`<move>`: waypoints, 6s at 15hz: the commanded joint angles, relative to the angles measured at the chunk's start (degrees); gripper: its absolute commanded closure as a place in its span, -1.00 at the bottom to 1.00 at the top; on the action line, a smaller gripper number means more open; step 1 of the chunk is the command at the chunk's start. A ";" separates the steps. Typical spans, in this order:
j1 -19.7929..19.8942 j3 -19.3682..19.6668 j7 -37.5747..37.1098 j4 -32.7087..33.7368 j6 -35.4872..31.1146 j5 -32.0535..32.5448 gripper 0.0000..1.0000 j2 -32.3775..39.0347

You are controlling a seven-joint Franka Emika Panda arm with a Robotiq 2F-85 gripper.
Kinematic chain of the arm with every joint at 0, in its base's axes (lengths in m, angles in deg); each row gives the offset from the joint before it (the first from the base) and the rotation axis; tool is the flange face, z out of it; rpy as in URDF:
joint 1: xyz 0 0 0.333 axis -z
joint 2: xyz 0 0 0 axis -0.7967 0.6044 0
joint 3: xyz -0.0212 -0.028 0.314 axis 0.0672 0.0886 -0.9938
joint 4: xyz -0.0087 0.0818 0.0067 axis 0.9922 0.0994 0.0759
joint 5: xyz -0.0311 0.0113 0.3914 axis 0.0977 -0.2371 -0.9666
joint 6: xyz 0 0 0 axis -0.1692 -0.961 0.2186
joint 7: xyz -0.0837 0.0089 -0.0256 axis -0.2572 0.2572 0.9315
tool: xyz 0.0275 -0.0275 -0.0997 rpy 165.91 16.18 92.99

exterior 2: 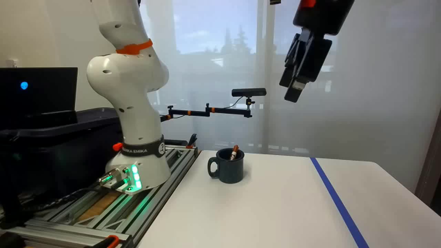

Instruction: Take the red marker out of the mug.

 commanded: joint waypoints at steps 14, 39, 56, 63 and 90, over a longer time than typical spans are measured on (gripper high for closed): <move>-3.55 -12.22 8.53 -5.06 -6.73 4.13 -1.00 2.39; -17.36 -26.91 20.47 -14.41 -20.60 13.10 -1.00 9.56; -17.95 -29.62 10.23 -15.29 -12.46 12.03 -1.00 13.69; -18.38 -30.44 9.42 -15.25 -12.66 12.26 -1.00 16.94; -19.49 -31.62 -0.66 -14.10 -11.58 16.98 0.43 22.95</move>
